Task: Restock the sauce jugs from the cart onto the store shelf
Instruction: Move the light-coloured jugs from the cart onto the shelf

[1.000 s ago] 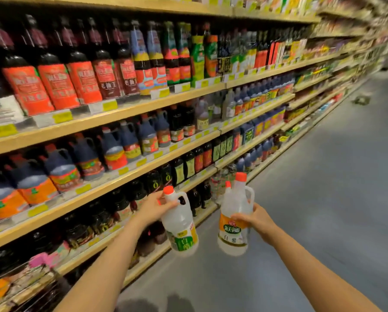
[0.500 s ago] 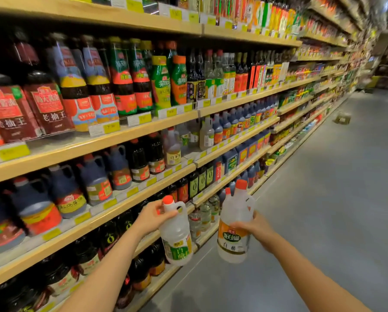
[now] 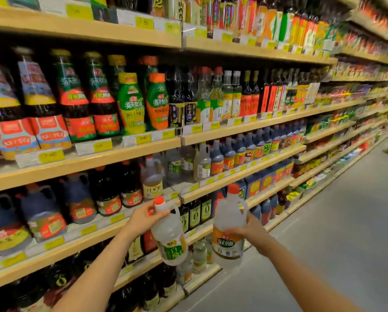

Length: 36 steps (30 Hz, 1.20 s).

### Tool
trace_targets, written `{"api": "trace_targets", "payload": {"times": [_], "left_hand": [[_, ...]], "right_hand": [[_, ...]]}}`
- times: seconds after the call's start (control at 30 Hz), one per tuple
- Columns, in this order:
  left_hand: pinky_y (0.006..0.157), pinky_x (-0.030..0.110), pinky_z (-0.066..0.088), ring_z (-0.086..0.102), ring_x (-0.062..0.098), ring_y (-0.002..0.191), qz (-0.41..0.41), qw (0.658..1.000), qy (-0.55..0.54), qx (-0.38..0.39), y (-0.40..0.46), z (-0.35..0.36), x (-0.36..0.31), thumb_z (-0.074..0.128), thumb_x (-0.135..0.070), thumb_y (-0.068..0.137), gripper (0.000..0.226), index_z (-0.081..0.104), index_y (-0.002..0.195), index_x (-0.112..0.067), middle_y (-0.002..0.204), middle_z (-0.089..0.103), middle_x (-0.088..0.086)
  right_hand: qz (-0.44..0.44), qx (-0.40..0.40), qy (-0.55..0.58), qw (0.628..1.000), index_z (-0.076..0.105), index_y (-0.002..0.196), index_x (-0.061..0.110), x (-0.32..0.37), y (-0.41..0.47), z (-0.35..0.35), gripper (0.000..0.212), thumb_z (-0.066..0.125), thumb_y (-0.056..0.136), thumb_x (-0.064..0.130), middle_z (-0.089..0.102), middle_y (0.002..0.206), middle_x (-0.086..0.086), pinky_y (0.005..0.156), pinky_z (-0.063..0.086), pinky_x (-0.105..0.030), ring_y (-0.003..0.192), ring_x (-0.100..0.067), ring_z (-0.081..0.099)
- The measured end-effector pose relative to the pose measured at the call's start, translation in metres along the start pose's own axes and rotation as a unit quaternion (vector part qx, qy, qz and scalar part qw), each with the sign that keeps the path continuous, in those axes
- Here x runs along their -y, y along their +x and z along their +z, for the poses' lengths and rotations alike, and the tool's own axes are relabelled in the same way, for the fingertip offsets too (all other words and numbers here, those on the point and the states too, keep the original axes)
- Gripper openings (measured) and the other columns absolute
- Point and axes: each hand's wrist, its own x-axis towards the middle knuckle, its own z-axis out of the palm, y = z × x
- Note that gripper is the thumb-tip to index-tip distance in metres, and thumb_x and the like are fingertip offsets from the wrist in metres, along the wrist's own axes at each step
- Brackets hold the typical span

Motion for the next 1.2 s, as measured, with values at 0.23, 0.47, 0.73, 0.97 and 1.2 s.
{"api": "trace_targets", "payload": {"times": [0.23, 0.47, 0.73, 0.97, 1.2], "left_hand": [[0.084, 0.037, 0.054, 0.064, 0.012, 0.093, -0.014, 0.998, -0.005, -0.069, 0.044, 0.048, -0.02, 0.072, -0.034, 0.077, 0.013, 0.066, 0.087, -0.029, 0.095, 0.07, -0.008], [0.079, 0.031, 0.052, 0.066, 0.01, 0.091, -0.04, 0.997, -0.021, -0.066, 0.092, 0.065, -0.011, 0.071, -0.025, 0.079, 0.009, 0.068, 0.088, -0.028, 0.09, 0.073, -0.009], [0.08, 0.027, 0.053, 0.064, 0.009, 0.096, -0.051, 0.993, -0.006, -0.106, 0.141, 0.049, 0.006, 0.072, -0.025, 0.079, 0.023, 0.068, 0.1, -0.019, 0.102, 0.071, -0.004], [0.072, 0.024, 0.049, 0.063, 0.002, 0.088, -0.048, 0.985, 0.022, -0.165, 0.139, 0.056, -0.004, 0.069, -0.023, 0.081, 0.01, 0.069, 0.092, -0.024, 0.087, 0.071, -0.014], [0.082, 0.037, 0.053, 0.065, 0.017, 0.095, -0.063, 0.965, 0.012, -0.255, 0.113, 0.11, -0.015, 0.073, -0.035, 0.077, 0.021, 0.07, 0.093, -0.022, 0.096, 0.071, -0.001]], "right_hand": [[0.011, 0.055, 0.009, 0.998, 0.056, 0.106, 0.025, -0.003, 0.08, -0.068, 0.076, 0.084, 0.037, 0.04, 0.067, 0.11, -0.006, 0.081, 0.056, -0.038, 0.102, -0.024, 0.064], [0.016, 0.111, -0.014, 0.994, 0.055, 0.116, 0.018, -0.013, 0.161, -0.077, 0.085, 0.083, 0.039, 0.04, 0.066, 0.112, -0.005, 0.084, 0.057, -0.041, 0.102, -0.023, 0.064], [-0.006, 0.16, -0.031, 0.987, 0.053, 0.123, 0.017, -0.013, 0.239, -0.063, 0.086, 0.085, 0.045, 0.036, 0.066, 0.114, -0.004, 0.085, 0.057, -0.04, 0.104, -0.021, 0.064], [-0.019, 0.222, -0.044, 0.974, 0.055, 0.117, 0.019, -0.012, 0.278, -0.06, 0.079, 0.085, 0.045, 0.033, 0.067, 0.112, -0.005, 0.088, 0.055, -0.046, 0.103, -0.024, 0.065], [-0.031, 0.276, -0.024, 0.96, 0.055, 0.119, 0.017, -0.021, 0.28, -0.097, 0.084, 0.086, 0.043, 0.034, 0.068, 0.112, -0.007, 0.089, 0.054, -0.047, 0.101, -0.025, 0.067]]}}
